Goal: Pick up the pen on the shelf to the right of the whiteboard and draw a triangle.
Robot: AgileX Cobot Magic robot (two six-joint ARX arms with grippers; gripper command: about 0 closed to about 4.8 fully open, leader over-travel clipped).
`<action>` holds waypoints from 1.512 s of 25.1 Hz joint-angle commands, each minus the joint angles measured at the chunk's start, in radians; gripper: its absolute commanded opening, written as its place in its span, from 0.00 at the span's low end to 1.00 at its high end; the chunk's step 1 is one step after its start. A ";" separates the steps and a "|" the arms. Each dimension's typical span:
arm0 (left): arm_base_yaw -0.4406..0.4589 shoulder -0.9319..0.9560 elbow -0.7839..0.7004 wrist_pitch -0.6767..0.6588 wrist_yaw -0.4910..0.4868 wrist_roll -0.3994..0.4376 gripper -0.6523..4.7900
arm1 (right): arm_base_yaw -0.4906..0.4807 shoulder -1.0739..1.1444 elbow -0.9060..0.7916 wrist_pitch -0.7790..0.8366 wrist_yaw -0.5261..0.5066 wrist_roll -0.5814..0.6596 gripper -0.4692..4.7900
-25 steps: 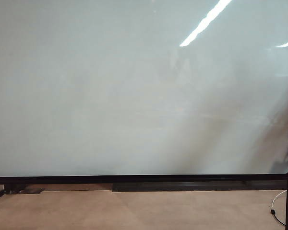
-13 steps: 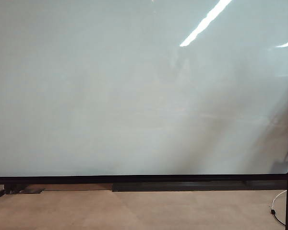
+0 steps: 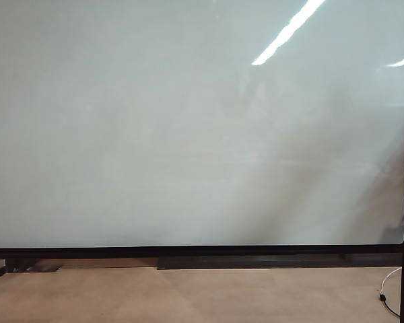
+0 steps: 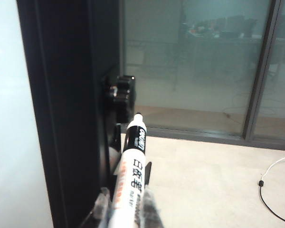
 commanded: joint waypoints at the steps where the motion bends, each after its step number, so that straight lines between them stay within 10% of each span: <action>1: 0.000 0.000 0.003 -0.006 0.004 0.001 0.11 | 0.000 -0.003 0.001 0.015 -0.034 0.000 0.09; 18: 0.000 0.000 0.003 -0.006 0.003 0.001 0.11 | -0.072 -0.104 -0.002 0.006 0.088 -0.002 0.09; 26: 0.000 0.000 0.003 -0.006 0.004 0.001 0.11 | -0.098 -0.483 -0.333 0.003 0.272 -0.055 0.09; 31: 0.000 0.000 0.003 -0.006 0.004 0.001 0.11 | 0.003 -0.941 -0.571 -0.110 0.493 -0.028 0.08; 38: -0.001 0.000 0.003 -0.006 0.004 0.001 0.11 | 0.280 -1.168 -0.578 -0.262 0.438 0.166 0.08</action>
